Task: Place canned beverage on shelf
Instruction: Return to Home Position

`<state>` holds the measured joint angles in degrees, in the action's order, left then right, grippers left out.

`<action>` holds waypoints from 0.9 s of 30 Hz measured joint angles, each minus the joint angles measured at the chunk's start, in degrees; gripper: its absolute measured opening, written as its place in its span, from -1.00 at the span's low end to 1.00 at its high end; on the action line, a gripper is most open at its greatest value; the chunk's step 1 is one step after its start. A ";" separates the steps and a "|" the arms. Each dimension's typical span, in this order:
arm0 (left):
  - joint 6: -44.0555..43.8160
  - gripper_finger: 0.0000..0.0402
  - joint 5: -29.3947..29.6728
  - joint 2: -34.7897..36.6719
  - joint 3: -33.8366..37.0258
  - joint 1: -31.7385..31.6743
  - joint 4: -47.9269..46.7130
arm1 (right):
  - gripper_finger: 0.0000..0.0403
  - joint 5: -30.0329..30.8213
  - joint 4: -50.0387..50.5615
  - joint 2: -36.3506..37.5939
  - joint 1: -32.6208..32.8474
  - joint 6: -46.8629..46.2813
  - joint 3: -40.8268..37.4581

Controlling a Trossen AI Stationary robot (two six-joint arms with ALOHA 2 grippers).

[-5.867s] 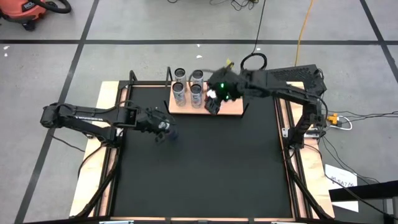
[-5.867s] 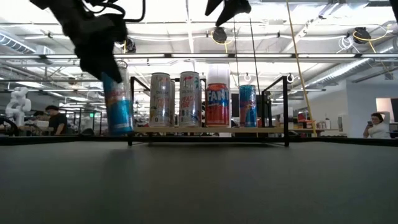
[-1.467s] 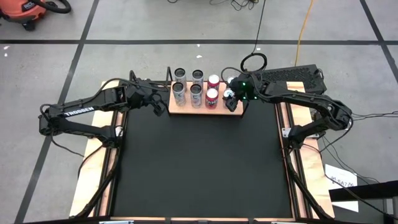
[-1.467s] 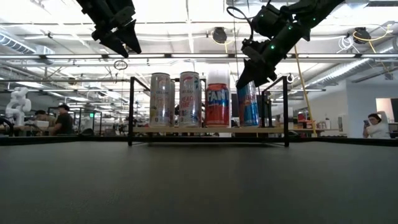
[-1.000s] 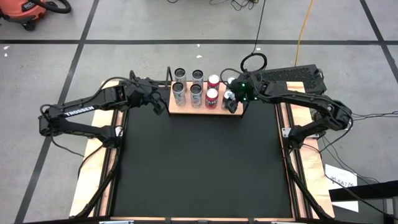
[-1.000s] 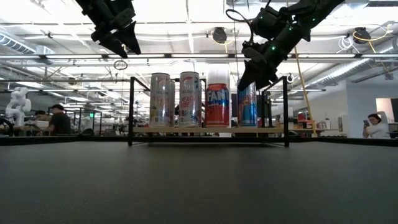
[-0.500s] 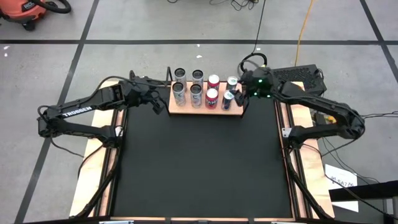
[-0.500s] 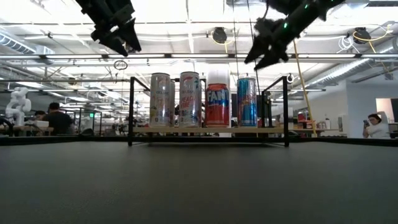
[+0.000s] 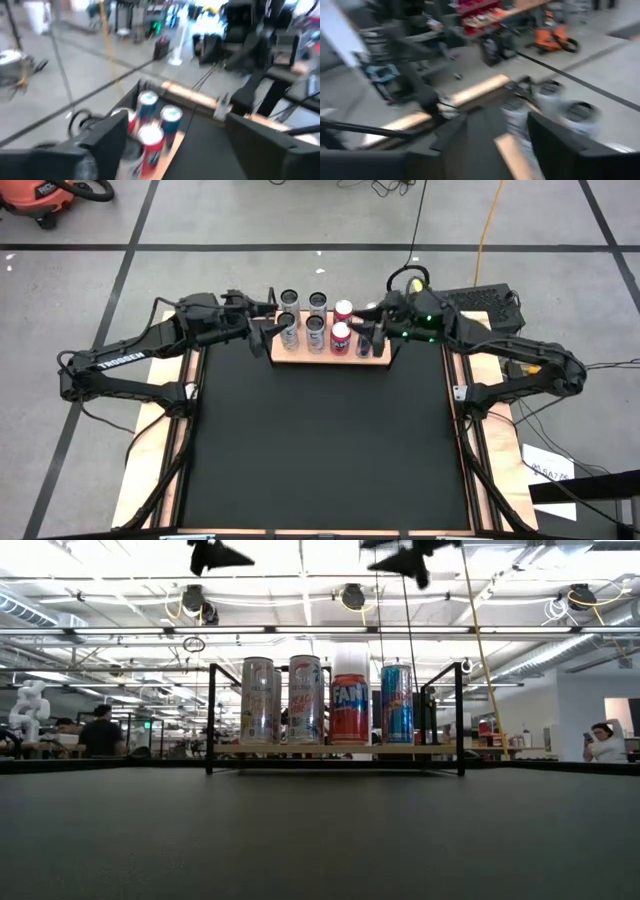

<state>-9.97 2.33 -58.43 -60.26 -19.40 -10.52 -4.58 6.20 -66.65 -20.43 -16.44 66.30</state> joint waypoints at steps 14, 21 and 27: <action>1.32 -0.92 -8.98 3.12 7.43 6.52 9.79 | -0.97 1.48 -6.05 -4.85 12.79 2.00 -0.04; -2.88 -0.92 -8.78 15.12 17.92 6.83 13.58 | -0.99 -1.06 2.93 3.82 11.20 8.33 -0.10; -4.55 -0.92 -8.79 16.57 26.66 7.54 20.76 | -1.00 -3.59 7.78 11.66 6.17 10.45 -0.76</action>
<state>-14.52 -6.45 -41.86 -33.60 -11.86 10.24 -8.17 13.98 -54.99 -14.25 -6.00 65.54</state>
